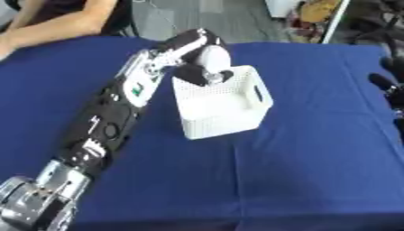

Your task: Pick up objects on the table and place them in the box.

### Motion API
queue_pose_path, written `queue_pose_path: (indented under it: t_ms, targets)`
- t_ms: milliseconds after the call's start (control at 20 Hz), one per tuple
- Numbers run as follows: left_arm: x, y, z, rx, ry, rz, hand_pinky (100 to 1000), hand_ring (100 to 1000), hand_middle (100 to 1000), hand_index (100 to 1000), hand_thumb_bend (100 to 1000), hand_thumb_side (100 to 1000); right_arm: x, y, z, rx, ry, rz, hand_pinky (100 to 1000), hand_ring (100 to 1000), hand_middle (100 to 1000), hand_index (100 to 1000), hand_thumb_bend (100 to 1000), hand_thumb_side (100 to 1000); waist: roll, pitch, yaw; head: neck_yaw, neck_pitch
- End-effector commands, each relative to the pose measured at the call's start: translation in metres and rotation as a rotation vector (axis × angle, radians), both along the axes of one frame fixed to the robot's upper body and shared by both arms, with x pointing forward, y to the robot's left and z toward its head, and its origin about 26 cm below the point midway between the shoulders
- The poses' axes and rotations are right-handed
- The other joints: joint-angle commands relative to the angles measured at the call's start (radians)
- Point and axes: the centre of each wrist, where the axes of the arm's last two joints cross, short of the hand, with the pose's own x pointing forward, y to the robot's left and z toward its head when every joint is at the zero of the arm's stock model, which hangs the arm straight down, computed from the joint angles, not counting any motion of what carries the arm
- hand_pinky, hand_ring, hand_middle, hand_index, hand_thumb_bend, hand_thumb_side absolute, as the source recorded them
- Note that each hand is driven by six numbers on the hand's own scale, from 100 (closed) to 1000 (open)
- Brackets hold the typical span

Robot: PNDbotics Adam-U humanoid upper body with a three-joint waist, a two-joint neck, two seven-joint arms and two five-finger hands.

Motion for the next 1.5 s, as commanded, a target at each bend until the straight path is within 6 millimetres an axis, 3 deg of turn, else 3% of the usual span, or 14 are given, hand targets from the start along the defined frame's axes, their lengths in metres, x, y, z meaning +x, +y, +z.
queue_pose_path:
  t_ms: [50, 100, 350, 400, 450, 500, 600, 750, 1000, 1500]
  targets:
    - [0.001, -0.005, 0.004, 0.025, -0.032, -0.021, 100, 100, 337, 437, 100, 595, 0.000, 0.002, 0.007, 0.002, -0.026, 0.011, 972, 1000, 890, 1000, 160, 590, 0.001, -0.009, -0.003, 0.011, -0.001]
    - [0.000, -0.005, 0.001, 0.032, -0.032, -0.023, 100, 100, 336, 437, 100, 416, 0.000, 0.002, 0.007, 0.002, -0.026, 0.012, 971, 1000, 890, 1000, 162, 591, 0.001, -0.009, -0.003, 0.012, -0.001]
    - [0.000, -0.006, -0.009, 0.062, -0.035, -0.029, 100, 100, 355, 460, 100, 396, 0.000, 0.002, 0.007, 0.001, -0.027, 0.014, 971, 1000, 890, 1000, 162, 591, 0.001, -0.009, -0.004, 0.014, -0.003]
    - [0.000, -0.006, -0.010, 0.067, -0.039, -0.028, 100, 102, 425, 544, 100, 309, 0.000, 0.002, 0.007, 0.001, -0.027, 0.014, 972, 1000, 890, 1000, 161, 591, 0.001, -0.009, -0.004, 0.014, -0.003]
    - [0.000, -0.005, -0.011, 0.072, -0.047, -0.027, 100, 162, 460, 574, 100, 370, 0.000, 0.002, 0.007, 0.001, -0.028, 0.014, 971, 1000, 890, 1000, 161, 591, 0.001, -0.009, -0.004, 0.014, -0.003]
    - [0.000, -0.005, -0.012, 0.078, -0.054, -0.030, 153, 260, 502, 617, 100, 504, 0.000, 0.002, 0.008, 0.001, -0.028, 0.015, 971, 1000, 890, 1000, 161, 591, 0.001, -0.009, -0.005, 0.015, -0.003]
    - [-0.001, -0.004, -0.014, 0.086, -0.068, -0.038, 296, 429, 594, 690, 322, 670, 0.000, 0.002, 0.008, 0.001, -0.028, 0.015, 971, 1000, 890, 1000, 161, 591, 0.002, -0.009, -0.005, 0.014, -0.003]
    - [0.000, -0.003, -0.016, 0.085, -0.085, -0.043, 401, 536, 677, 744, 451, 761, 0.000, 0.002, 0.008, 0.001, -0.028, 0.015, 971, 1000, 890, 1000, 160, 591, 0.002, -0.009, -0.004, 0.015, -0.004]
    - [0.000, -0.002, -0.018, 0.103, -0.098, -0.040, 494, 599, 726, 779, 511, 779, 0.000, 0.002, 0.008, 0.000, -0.029, 0.015, 971, 1000, 891, 1000, 158, 591, 0.001, -0.009, -0.004, 0.015, -0.005]
    - [-0.001, 0.000, -0.021, 0.117, -0.105, -0.036, 517, 608, 731, 783, 497, 781, 0.000, 0.002, 0.007, 0.001, -0.028, 0.012, 971, 1000, 890, 1000, 159, 591, 0.001, -0.008, -0.003, 0.015, -0.006]
